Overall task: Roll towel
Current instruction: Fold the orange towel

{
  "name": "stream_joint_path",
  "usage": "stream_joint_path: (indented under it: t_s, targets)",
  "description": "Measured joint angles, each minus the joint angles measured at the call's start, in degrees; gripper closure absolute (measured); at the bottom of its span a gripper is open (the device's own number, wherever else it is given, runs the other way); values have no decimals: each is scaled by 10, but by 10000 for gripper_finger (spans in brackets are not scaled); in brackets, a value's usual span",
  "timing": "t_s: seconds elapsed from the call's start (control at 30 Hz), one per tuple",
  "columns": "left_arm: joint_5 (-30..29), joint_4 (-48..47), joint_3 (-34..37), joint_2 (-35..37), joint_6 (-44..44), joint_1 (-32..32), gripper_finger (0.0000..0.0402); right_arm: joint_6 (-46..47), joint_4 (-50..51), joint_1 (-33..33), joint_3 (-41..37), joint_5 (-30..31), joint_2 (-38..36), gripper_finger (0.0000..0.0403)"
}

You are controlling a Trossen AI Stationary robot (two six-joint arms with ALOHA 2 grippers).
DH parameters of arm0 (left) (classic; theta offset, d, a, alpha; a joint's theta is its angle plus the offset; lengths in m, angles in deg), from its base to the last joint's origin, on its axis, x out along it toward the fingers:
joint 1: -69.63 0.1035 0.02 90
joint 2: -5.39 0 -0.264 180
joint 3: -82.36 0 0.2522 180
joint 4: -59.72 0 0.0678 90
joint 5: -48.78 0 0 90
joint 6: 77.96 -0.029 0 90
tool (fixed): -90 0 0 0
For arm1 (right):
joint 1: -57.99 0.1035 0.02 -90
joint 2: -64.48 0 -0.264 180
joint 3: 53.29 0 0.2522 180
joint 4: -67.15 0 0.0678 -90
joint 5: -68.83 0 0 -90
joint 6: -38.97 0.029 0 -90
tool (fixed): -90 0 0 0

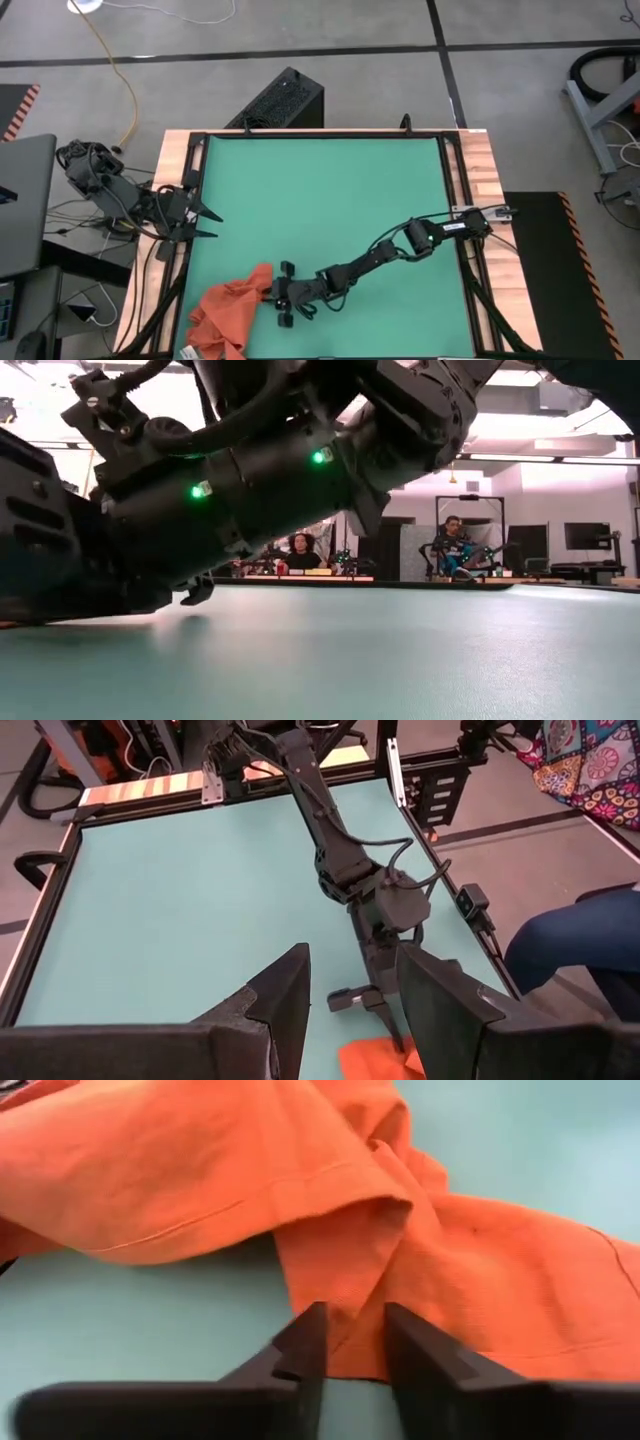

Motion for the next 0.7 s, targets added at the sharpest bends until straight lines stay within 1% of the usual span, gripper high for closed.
stream_joint_path:
  t_s: [0.1,0.13,0.33,0.4,0.47,0.57,0.7]
  targets:
    - [0,0,0,0,0,0,260,10,8,-1,0,-3,0,368]
    - [0,0,0,0,0,0,260,9,9,-1,0,-3,0,383]
    - [2,-1,0,0,12,0,260,26,15,6,-1,7,-16,396]
    - [3,-1,0,0,14,0,260,24,30,8,-1,6,-31,388]
    - [3,-1,0,0,14,0,260,24,34,9,-1,-3,-46,370]
    - [3,-1,0,0,15,0,260,20,38,13,0,-14,-60,333]
    - [3,-1,0,0,15,0,260,21,42,12,-1,-17,-57,271]
